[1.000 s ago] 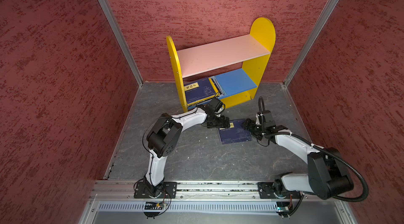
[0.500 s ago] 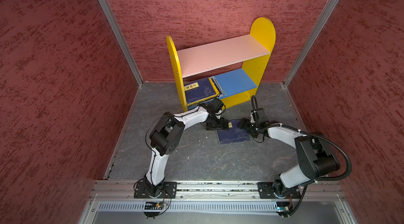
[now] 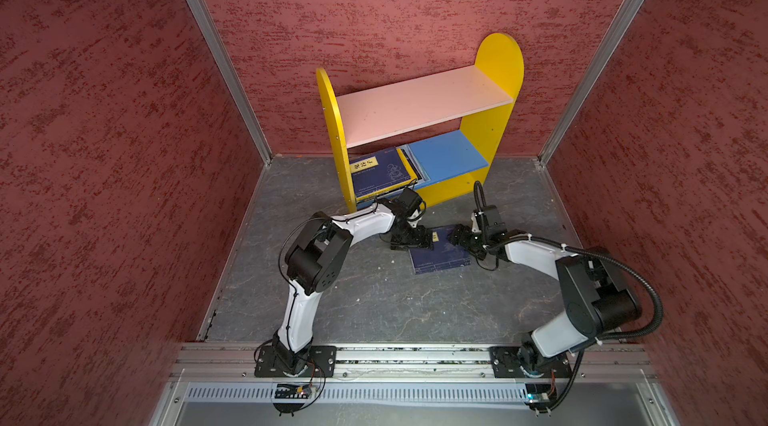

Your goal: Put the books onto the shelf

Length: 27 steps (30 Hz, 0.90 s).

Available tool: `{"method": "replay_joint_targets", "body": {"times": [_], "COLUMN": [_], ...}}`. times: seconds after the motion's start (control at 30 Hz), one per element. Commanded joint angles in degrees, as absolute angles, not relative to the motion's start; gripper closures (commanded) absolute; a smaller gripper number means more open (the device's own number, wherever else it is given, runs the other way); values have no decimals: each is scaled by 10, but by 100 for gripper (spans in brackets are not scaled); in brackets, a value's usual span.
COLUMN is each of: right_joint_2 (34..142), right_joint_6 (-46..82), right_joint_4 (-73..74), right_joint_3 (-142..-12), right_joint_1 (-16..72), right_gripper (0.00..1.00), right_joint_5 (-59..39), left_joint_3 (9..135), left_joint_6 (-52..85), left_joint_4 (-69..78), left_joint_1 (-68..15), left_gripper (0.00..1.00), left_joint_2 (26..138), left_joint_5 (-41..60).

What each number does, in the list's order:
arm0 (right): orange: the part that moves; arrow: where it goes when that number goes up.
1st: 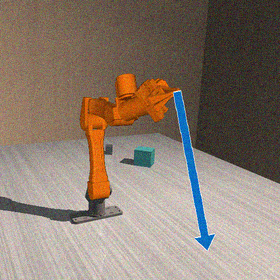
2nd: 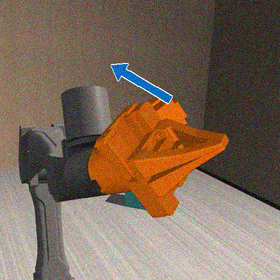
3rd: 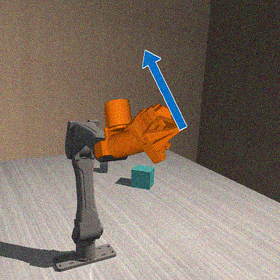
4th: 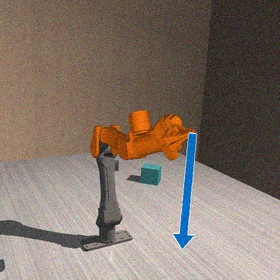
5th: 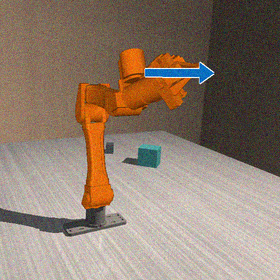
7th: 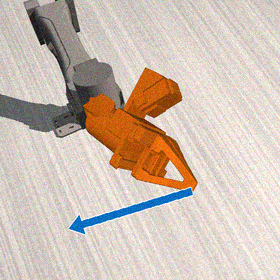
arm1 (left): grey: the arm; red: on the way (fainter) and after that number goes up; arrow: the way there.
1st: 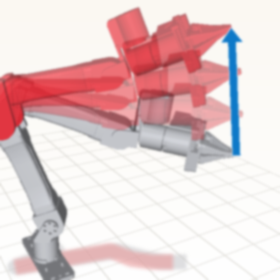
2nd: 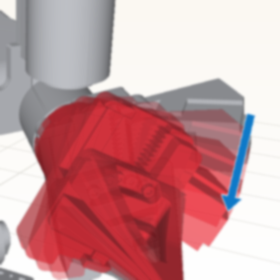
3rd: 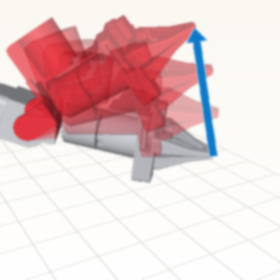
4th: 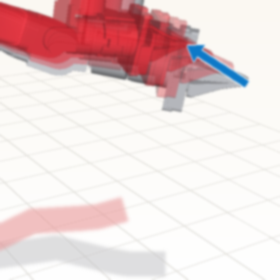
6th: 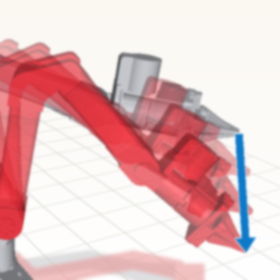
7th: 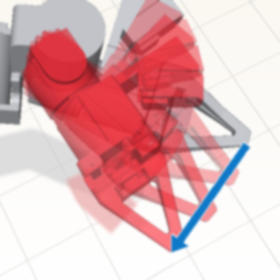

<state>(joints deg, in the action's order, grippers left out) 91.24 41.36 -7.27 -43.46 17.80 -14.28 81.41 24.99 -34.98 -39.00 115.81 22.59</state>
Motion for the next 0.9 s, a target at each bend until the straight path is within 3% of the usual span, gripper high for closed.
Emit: {"method": "replay_joint_targets", "body": {"times": [0.0, 0.23, 0.53, 0.87], "right_joint_2": [941, 955, 956, 954], "right_joint_6": [411, 407, 407, 403], "right_joint_4": [-71, -72, -73, -82], "right_joint_3": [-440, -450, -463, -498], "right_joint_1": [191, 195, 196, 196], "right_gripper": [20, 22, 20, 17], "right_joint_5": [-185, -194, -189, -200], "left_joint_3": [780, 781, 820, 850], "left_joint_6": [271, 311, 314, 304], "left_joint_4": [-233, -193, -248, -321], "left_joint_1": [-382, -381, -386, -386], "left_gripper": [7, 9, 0, 1], "left_joint_2": [1099, 1065, 1061, 1068], "left_joint_5": [266, 259, 224, 195]}}
